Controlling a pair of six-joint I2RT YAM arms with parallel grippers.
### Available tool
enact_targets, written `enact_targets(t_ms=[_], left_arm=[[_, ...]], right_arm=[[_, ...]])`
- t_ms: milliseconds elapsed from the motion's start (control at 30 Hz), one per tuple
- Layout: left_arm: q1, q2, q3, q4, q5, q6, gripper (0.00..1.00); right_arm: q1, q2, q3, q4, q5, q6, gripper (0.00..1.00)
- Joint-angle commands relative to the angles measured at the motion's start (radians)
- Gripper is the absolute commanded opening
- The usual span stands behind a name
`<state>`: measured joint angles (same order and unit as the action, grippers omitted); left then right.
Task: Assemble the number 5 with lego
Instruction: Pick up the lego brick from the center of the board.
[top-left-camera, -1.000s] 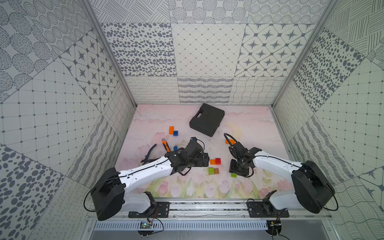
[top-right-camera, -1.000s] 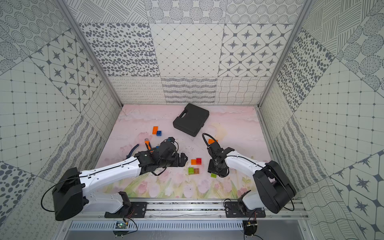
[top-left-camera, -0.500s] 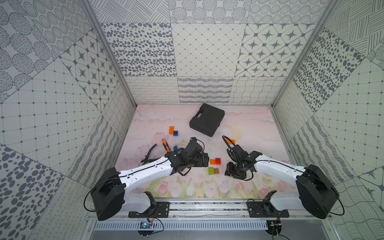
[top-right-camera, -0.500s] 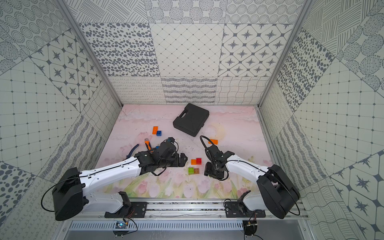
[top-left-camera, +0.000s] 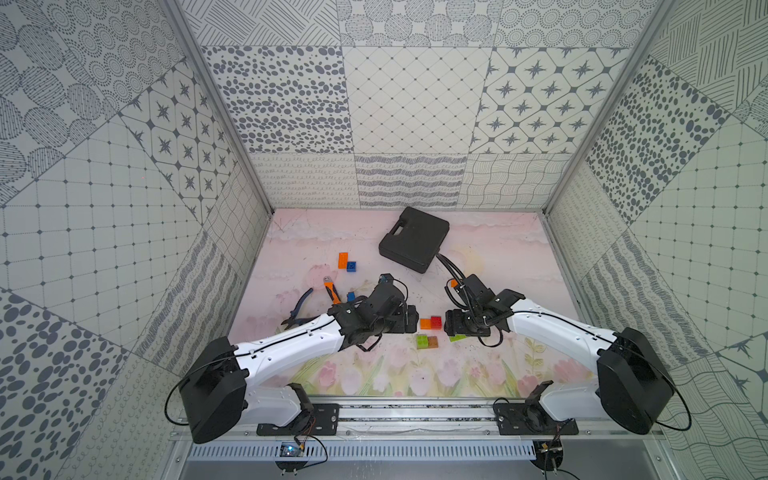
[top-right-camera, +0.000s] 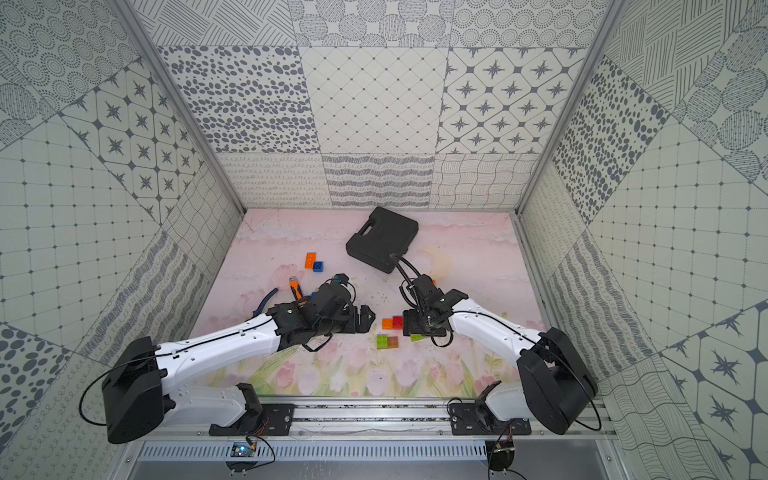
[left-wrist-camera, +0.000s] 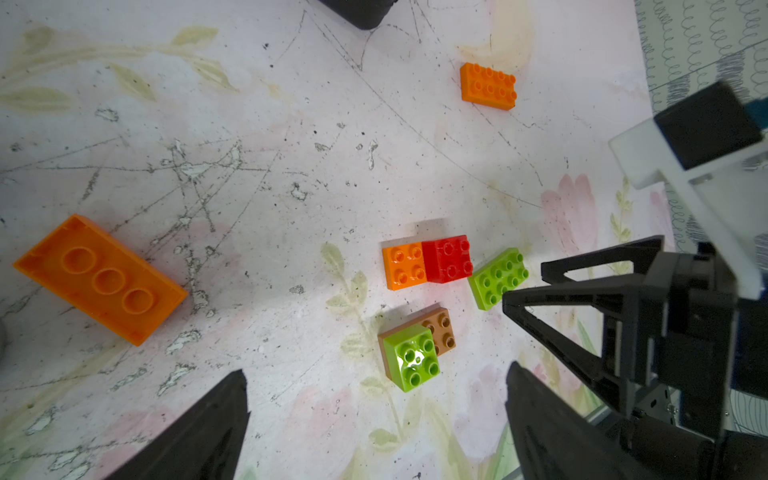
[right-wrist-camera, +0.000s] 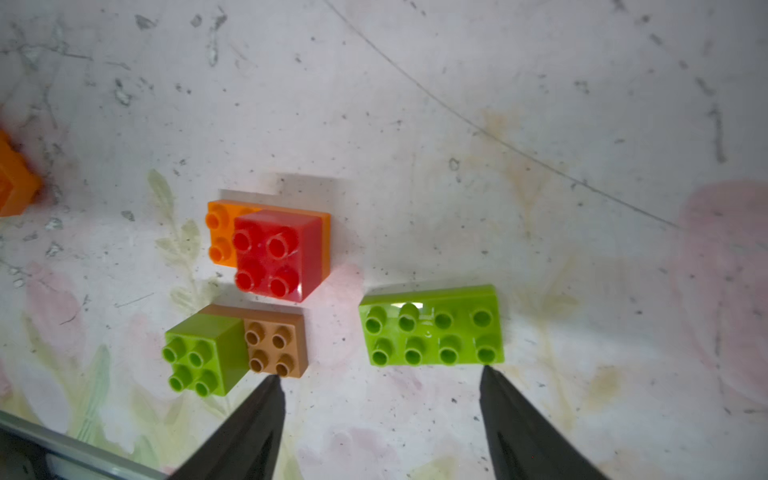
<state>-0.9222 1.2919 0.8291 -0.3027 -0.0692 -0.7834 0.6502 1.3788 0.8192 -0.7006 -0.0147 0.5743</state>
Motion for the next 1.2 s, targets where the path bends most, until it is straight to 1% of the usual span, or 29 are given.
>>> enact_targets(t_ms=[0, 100, 267, 367, 500, 600, 800, 900, 933, 1067, 1100, 1133, 1167], left_arm=[[-0.003, -0.012, 0.002, 0.030, -0.007, 0.006, 1.00], [-0.004, -0.011, 0.005, 0.029, -0.009, 0.000, 1.00], [-0.007, -0.009, 0.007, 0.030, -0.011, -0.010, 1.00], [-0.007, -0.005, 0.010, 0.026, -0.012, -0.011, 1.00], [-0.009, -0.005, 0.010, 0.026, -0.018, -0.011, 1.00], [-0.009, 0.000, 0.011, 0.029, -0.016, -0.011, 1.00], [-0.009, 0.001, 0.013, 0.026, -0.018, -0.009, 1.00], [-0.009, -0.003, 0.007, 0.026, -0.021, -0.011, 1.00], [-0.009, -0.002, 0.008, 0.025, -0.022, -0.009, 1.00], [-0.010, -0.002, 0.009, 0.026, -0.024, -0.011, 1.00], [-0.009, -0.001, 0.007, 0.027, -0.025, -0.013, 1.00], [-0.009, -0.002, 0.006, 0.028, -0.023, -0.013, 1.00], [-0.009, -0.002, 0.005, 0.028, -0.025, -0.012, 1.00]], right_arm=[[-0.004, 0.040, 0.032, -0.057, 0.102, -0.118, 0.95], [-0.004, 0.104, 0.062, -0.070, 0.085, -0.157, 0.97], [-0.004, 0.165, 0.073, -0.025, 0.026, -0.189, 0.95], [-0.004, 0.198, 0.082, -0.013, 0.012, -0.196, 0.92], [-0.004, 0.244, 0.103, -0.032, 0.058, -0.184, 0.88], [-0.005, 0.264, 0.097, -0.019, 0.051, -0.186, 0.79], [-0.005, 0.314, 0.061, 0.023, 0.030, -0.146, 0.76], [-0.005, 0.321, 0.046, 0.038, 0.001, -0.125, 0.71], [-0.005, 0.316, 0.047, 0.028, -0.006, -0.115, 0.67], [-0.003, 0.272, 0.029, 0.014, 0.000, -0.062, 0.62], [-0.002, 0.256, 0.030, 0.003, -0.008, -0.048, 0.58], [-0.001, 0.240, 0.032, -0.003, -0.017, -0.037, 0.57], [0.002, 0.219, 0.032, -0.014, -0.022, -0.024, 0.58]])
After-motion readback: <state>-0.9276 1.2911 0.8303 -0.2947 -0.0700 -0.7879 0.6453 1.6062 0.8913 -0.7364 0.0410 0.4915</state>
